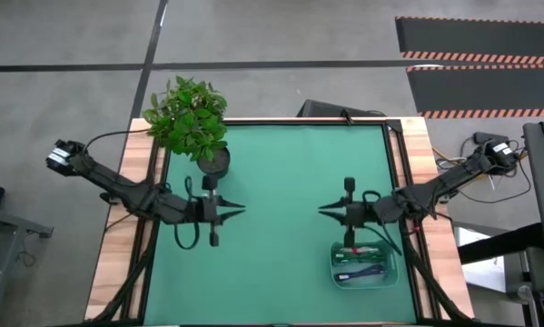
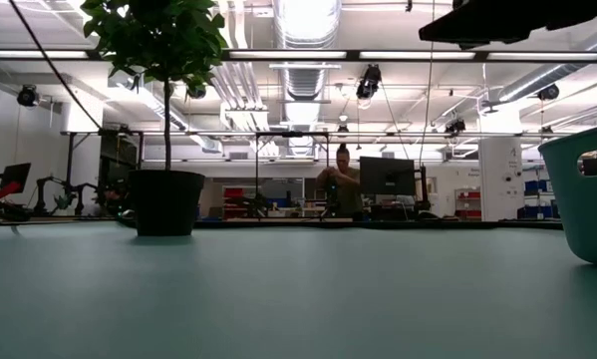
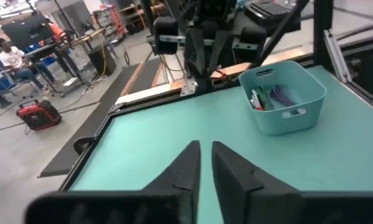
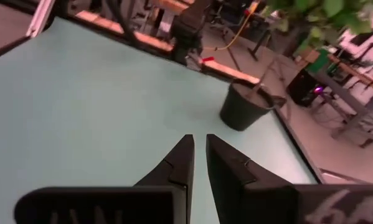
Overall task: Pick and place USB-C Cables
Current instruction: Return to Home Position
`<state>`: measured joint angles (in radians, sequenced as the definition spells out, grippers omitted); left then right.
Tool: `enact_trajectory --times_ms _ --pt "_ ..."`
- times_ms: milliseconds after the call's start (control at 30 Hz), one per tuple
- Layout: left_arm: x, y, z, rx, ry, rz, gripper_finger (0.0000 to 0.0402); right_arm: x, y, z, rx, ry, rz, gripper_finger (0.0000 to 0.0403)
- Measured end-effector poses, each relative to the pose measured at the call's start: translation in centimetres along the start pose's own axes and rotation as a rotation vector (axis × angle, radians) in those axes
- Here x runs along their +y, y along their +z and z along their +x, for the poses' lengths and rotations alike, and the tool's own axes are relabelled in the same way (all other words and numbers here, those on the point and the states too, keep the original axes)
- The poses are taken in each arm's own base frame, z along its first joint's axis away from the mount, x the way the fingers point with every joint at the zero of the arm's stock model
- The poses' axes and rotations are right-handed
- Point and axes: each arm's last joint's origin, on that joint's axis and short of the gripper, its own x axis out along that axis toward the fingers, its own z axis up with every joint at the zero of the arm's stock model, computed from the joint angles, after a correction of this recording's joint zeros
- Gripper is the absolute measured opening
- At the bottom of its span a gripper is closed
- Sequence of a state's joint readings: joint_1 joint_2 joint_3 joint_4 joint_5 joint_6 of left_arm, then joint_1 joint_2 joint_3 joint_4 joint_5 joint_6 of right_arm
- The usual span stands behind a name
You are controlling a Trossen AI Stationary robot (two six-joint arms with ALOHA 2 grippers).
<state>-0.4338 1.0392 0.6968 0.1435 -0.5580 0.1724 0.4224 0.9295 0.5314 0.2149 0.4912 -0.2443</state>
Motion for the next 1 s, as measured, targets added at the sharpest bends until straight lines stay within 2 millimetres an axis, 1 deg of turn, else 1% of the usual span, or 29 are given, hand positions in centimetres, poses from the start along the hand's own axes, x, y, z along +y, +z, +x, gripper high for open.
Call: enact_trajectory --times_ms 67,133,233,433,533,633,700,800,1000 --pt "0.5 -0.6 -0.5 -0.025 0.007 -0.018 0.001 -0.5 -0.3 -0.3 -0.009 -0.017 0.006 0.0034" --pt "0.9 -1.2 -1.2 -0.048 0.017 -0.034 0.0003 -0.8 -0.6 -0.5 -0.007 -0.03 0.007 0.0034" --pt "1.3 -2.0 -2.1 -0.063 0.019 -0.044 0.0004 -1.2 -1.0 -0.9 -0.011 -0.042 0.014 0.0034" --pt "1.9 -3.4 -3.5 -0.092 0.02 -0.068 0.0005 -1.7 -0.9 -1.5 -0.04 -0.054 0.013 0.0034" --pt "2.0 -4.5 -4.0 -0.095 -0.015 -0.064 0.0005 -1.9 -1.0 -1.8 -0.049 -0.064 0.016 0.0034" --pt "1.9 -5.5 -4.6 -0.118 -0.089 -0.059 0.0005 -2.3 -1.3 -2.0 -0.05 -0.078 0.02 0.0034" --pt "1.8 -6.1 -5.0 -0.139 -0.147 -0.056 0.0005 -2.8 -1.5 -2.2 -0.065 -0.077 0.032 0.0034" --pt "1.9 -6.9 -5.5 -0.208 -0.188 -0.041 0.0005 -3.8 -1.8 -2.4 -0.116 -0.078 0.058 0.0034" --pt "2.3 -8.3 -6.3 -0.316 -0.154 -0.038 0.0005 -5.5 -3.0 -3.1 -0.155 -0.099 0.089 0.0034"
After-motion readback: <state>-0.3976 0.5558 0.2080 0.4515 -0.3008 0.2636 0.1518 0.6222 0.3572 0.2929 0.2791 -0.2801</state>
